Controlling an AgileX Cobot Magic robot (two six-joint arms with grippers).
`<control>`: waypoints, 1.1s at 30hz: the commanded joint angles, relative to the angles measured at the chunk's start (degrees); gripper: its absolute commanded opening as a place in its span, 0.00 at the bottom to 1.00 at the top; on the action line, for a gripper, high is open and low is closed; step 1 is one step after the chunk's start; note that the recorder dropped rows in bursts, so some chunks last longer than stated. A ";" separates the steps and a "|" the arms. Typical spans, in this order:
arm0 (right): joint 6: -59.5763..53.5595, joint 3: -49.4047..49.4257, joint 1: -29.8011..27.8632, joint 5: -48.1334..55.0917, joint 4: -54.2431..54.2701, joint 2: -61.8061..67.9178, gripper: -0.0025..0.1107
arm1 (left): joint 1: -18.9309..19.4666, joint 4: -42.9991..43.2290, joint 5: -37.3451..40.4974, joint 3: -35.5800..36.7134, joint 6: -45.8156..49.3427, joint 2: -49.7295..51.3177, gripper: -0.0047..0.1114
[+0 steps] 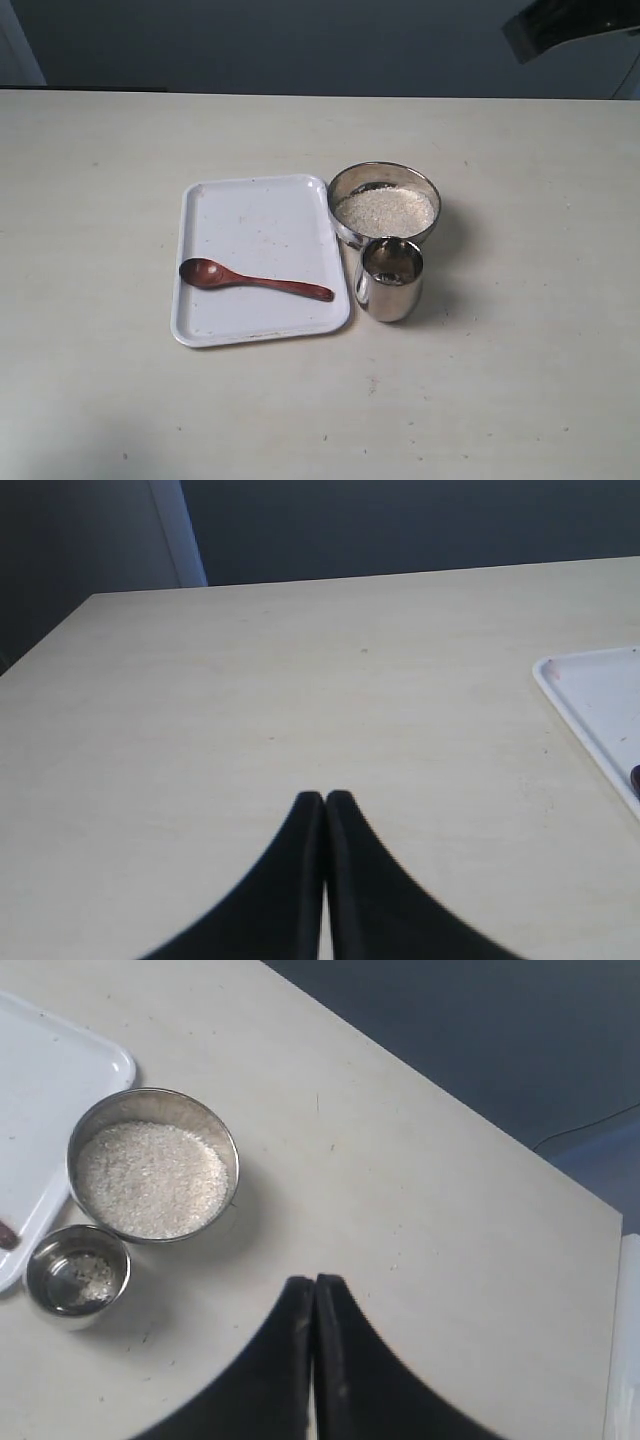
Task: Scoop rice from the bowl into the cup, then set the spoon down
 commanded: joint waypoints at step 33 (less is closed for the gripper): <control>5.17 53.61 -56.57 -66.17 25.53 -38.91 0.02 | -0.10 0.00 -0.64 -0.48 -0.27 0.06 0.04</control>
